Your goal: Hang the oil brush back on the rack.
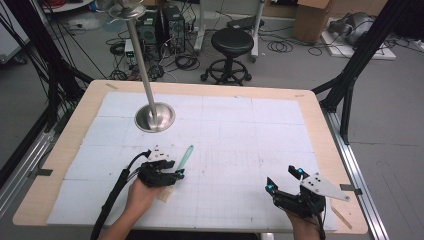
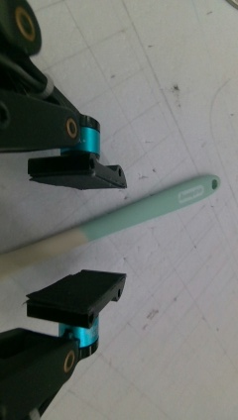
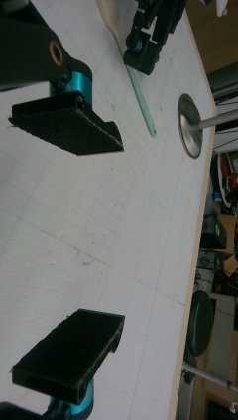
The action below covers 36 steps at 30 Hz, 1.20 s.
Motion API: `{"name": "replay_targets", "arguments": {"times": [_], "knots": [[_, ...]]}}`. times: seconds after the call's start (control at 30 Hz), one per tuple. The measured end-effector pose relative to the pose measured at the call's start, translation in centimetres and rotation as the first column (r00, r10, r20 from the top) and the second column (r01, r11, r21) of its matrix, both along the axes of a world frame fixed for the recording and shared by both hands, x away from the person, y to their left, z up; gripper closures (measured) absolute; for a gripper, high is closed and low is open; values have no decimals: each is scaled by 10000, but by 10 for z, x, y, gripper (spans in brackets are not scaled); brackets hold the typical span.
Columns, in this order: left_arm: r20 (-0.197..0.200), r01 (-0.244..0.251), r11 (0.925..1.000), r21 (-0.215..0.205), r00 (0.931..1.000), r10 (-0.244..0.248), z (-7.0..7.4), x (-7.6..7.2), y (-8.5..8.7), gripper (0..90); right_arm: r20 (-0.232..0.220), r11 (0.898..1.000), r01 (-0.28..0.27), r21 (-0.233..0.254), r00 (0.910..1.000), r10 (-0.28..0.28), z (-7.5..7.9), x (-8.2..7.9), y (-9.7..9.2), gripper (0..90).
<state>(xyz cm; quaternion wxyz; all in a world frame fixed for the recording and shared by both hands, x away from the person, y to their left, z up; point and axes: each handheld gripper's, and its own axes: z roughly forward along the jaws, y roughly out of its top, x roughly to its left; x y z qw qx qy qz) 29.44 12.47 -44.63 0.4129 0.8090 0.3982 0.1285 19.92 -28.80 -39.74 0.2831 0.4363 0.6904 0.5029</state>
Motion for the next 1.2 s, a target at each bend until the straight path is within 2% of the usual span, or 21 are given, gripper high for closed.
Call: {"name": "replay_targets", "arguments": {"times": [0.23,0.33,0.4,0.53,0.63,0.8,1.0,1.2], "knots": [[240,-171,9986,500,9996,159,1,-3,-4,594,53,10000,53,-13,10000,-53,0,0,0,167],[336,-215,9950,972,9993,183,3,-5,-8,632,33,10000,75,-5,10000,-75,0,1,0,167],[266,-302,9941,1038,9993,276,4,-4,-9,653,51,10000,95,-21,9999,-95,0,1,0,167],[177,-486,9938,1003,9987,470,4,-4,-11,715,-16,9998,203,1,9998,-203,0,0,-1,167],[100,-368,9945,979,9993,360,5,-3,-10,776,-2,9997,234,1,9997,-234,0,0,-1,167],[-167,-306,9965,773,9993,320,5,0,-7,786,-17,9998,177,-33,9998,-177,0,0,0,167],[-310,-350,9980,529,9988,367,4,2,-5,794,-94,9999,132,-9,9999,-132,0,0,0,167],[-237,-209,9984,530,9995,222,4,2,-3,812,-73,9999,111,79,9999,-111,0,0,0,167]]}}
